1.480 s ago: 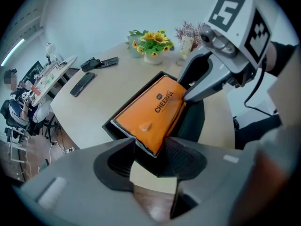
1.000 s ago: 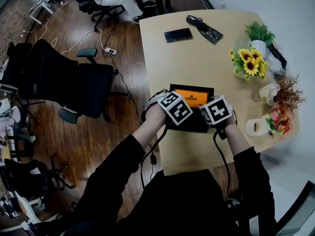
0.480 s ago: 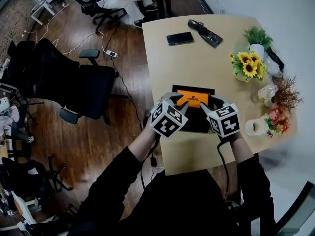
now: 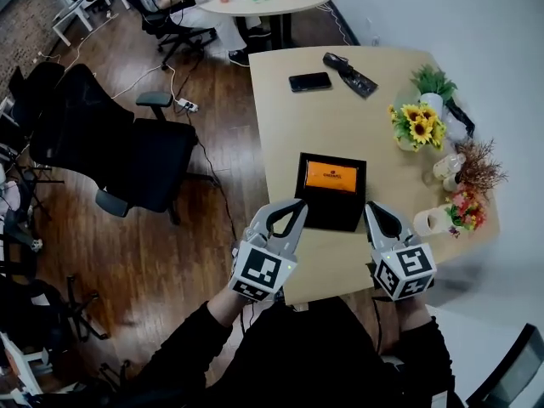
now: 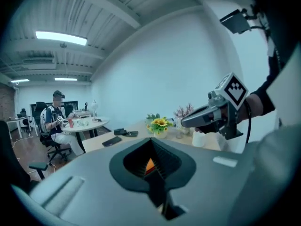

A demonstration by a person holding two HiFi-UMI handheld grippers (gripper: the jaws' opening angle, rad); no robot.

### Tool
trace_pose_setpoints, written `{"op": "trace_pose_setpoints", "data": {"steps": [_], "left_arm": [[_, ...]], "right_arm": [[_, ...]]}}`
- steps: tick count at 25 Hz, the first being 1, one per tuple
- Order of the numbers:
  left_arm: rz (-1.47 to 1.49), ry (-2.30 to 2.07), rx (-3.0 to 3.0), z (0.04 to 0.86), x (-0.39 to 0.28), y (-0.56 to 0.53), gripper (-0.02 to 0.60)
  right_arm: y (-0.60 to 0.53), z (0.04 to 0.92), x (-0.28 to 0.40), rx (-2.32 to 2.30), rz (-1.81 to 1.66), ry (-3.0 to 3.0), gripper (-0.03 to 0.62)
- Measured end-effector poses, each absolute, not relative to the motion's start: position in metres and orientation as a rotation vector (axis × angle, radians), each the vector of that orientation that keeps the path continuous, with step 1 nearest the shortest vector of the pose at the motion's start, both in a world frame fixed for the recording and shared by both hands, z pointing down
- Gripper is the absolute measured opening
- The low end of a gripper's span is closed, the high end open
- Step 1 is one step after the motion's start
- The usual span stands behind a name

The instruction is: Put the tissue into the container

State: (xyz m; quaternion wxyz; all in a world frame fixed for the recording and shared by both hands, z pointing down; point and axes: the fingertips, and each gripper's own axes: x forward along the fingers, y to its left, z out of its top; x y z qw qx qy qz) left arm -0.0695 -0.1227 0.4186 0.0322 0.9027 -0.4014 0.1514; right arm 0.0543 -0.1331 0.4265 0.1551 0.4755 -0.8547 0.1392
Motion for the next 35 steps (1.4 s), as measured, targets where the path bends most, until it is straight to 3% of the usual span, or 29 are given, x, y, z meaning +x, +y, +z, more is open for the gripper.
{"op": "trace_pose_setpoints", "data": {"steps": [11, 21, 35], "left_arm": [[0.167, -1.195, 2.823, 0.391, -0.082, -0.03, 0.0], [0.156, -1.348, 2.699, 0.39, -0.063, 0.006, 0.0], [0.174, -1.364, 2.743, 0.378, -0.022, 0.003, 0.0]], "right_arm": [[-0.023, 0.37, 0.076, 1.536, 0.161, -2.536, 0.0], [0.005, 0.375, 0.125, 1.59, 0.143, -2.625, 0.0], [0.001, 0.372, 0.143, 1.611, 0.121, -2.679, 0.0]]}}
